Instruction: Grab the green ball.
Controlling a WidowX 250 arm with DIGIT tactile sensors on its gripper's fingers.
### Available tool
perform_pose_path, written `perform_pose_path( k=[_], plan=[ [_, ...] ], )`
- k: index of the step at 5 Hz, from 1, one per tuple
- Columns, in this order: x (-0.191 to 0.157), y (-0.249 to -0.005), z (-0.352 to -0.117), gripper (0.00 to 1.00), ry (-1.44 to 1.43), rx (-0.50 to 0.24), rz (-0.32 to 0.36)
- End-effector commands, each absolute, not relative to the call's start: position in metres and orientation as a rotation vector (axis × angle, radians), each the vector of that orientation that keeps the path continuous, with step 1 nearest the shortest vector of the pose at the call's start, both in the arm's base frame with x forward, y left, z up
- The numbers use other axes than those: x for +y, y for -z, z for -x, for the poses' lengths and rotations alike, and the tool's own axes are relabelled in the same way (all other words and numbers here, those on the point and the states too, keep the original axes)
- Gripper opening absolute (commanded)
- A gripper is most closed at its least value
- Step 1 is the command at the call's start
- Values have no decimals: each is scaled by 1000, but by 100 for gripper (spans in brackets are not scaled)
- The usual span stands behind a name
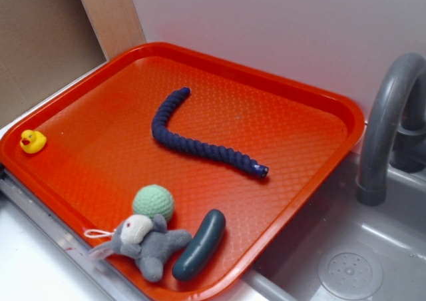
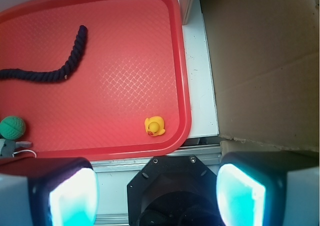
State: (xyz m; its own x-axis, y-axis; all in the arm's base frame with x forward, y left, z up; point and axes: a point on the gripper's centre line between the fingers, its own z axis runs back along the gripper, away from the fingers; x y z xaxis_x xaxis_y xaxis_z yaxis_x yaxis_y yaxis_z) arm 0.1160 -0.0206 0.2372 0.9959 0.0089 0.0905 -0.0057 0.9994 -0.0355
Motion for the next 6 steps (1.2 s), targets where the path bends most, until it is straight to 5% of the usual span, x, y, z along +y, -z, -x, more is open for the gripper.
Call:
perform_pose_path(
  k=[1,3,4,6],
  plan=[
    [-21,-237,-116,100,-7,-91,35],
    [-94,-214,-129,100,60,-111,107],
    [-137,-202,-141,100,80,-96,205],
    [-217,-170,-150,100,114,42,344]
  ],
)
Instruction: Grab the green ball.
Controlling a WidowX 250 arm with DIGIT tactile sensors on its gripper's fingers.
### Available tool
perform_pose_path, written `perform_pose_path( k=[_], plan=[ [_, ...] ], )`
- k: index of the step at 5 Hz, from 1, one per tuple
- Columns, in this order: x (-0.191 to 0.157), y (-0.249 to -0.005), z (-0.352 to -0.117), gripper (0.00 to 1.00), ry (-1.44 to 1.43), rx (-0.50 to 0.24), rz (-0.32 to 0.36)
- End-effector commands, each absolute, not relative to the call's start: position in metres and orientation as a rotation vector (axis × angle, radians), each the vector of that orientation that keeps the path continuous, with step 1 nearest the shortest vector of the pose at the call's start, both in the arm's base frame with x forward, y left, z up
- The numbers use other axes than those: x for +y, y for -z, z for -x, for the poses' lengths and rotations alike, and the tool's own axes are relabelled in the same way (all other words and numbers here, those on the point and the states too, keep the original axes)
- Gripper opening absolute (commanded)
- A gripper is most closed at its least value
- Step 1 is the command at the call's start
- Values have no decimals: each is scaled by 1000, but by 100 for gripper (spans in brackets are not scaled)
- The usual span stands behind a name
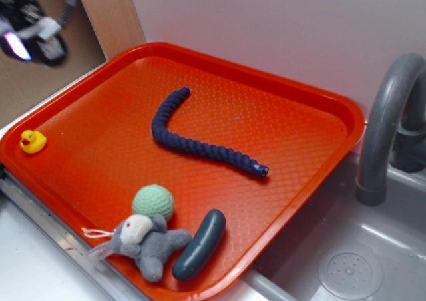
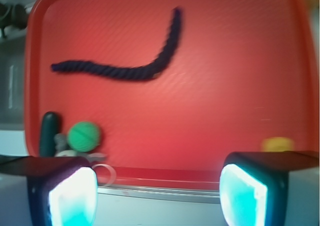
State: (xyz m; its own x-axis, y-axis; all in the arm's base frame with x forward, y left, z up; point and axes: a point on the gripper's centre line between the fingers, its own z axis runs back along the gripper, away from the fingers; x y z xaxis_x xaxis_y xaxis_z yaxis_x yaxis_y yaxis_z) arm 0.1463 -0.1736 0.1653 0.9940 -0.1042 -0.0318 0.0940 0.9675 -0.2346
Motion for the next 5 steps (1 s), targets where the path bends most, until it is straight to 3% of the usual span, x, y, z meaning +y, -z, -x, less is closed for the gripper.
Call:
perform_pose_path(
  k=[1,3,4,5],
  plan=[
    [-241,-150,-146,100,157,88,289],
    [-259,-106,-134,100,162,184,168],
    [-263,-85,-137,100,139,217,172],
    [-280,-67,-140,100,155,236,225]
  ],
)
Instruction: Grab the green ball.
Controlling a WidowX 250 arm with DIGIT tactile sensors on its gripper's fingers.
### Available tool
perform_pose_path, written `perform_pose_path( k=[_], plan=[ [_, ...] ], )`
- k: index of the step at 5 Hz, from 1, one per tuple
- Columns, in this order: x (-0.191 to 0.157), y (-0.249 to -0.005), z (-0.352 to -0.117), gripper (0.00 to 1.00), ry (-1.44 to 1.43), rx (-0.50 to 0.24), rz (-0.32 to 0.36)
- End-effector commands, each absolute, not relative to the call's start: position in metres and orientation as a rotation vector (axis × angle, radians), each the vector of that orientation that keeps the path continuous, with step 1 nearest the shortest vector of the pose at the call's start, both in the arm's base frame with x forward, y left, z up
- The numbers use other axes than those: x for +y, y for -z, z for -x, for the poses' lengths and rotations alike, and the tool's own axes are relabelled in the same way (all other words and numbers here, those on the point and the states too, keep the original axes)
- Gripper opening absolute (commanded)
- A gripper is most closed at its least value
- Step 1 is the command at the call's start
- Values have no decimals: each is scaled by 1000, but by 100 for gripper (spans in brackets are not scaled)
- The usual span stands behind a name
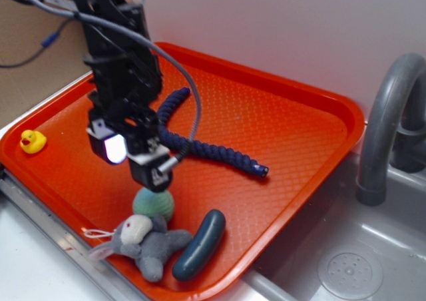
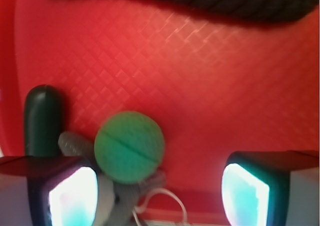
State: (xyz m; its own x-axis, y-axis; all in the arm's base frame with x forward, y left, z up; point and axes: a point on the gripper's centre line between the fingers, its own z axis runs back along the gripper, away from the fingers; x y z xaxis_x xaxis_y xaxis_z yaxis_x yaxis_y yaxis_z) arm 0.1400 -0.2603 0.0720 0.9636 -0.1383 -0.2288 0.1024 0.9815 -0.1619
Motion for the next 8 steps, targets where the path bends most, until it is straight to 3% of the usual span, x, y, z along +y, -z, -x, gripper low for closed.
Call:
perform_pose_path(
  k=[1,2,3,4,6,7,8],
  plan=[
    [-294,-56,-135,100,190,265,206],
    [-295,-41,-127,70,198,314,167],
    [-293,-43,-125,0,211,282,100],
    [-279,-52,-129,0,213,253,125],
    [-181,-128,-161,0,186,1,245],
    [-155,-160,-159,0,116,-89,236],
    [-137,-202,-152,0,70,-173,179]
  ],
)
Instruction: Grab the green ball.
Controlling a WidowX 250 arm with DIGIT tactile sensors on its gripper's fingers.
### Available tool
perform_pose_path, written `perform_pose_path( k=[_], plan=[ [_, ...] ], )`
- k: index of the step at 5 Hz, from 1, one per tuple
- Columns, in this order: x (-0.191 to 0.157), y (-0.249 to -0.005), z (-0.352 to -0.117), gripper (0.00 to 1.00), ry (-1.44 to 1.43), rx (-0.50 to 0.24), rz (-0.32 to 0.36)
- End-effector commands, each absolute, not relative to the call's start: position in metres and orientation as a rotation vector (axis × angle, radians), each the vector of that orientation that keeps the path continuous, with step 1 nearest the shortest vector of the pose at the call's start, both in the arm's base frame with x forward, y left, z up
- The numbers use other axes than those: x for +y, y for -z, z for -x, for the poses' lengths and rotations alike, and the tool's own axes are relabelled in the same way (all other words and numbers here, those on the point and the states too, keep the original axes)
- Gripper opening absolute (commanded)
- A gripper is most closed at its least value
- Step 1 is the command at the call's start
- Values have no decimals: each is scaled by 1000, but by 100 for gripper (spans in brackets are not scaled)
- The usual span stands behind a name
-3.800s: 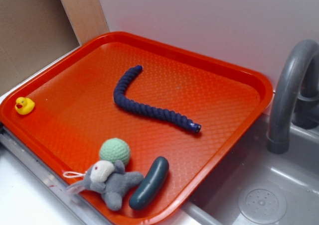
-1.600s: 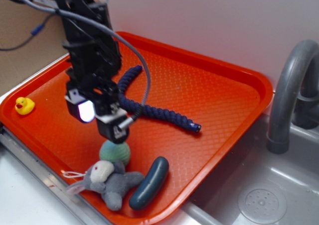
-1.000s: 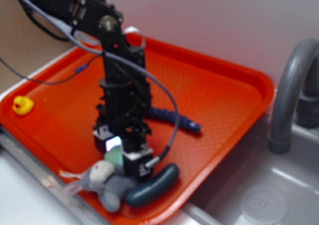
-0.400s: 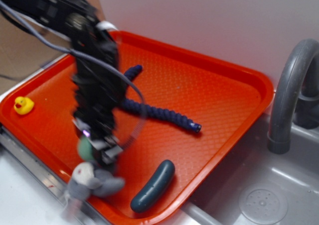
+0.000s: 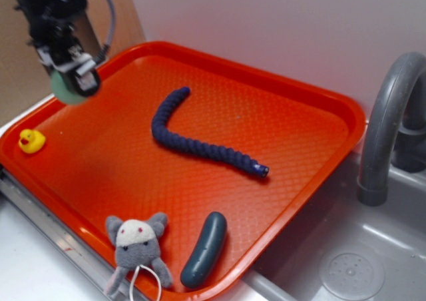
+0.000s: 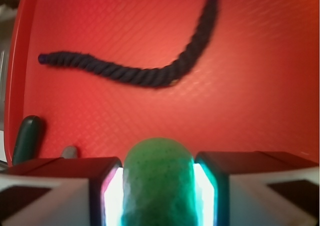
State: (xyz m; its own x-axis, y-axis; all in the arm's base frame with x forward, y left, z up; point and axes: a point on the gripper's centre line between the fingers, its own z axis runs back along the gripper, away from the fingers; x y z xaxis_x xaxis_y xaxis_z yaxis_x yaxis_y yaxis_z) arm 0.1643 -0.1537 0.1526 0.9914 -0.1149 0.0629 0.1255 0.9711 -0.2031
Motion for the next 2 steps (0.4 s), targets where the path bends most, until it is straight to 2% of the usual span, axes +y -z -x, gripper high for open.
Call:
perform_pose_path(
  k=[1,2],
  plan=[
    [-122,-233,-142,0,-15,-245,164],
    [-107,-249,-136,0,-107,-317,164]
  ],
)
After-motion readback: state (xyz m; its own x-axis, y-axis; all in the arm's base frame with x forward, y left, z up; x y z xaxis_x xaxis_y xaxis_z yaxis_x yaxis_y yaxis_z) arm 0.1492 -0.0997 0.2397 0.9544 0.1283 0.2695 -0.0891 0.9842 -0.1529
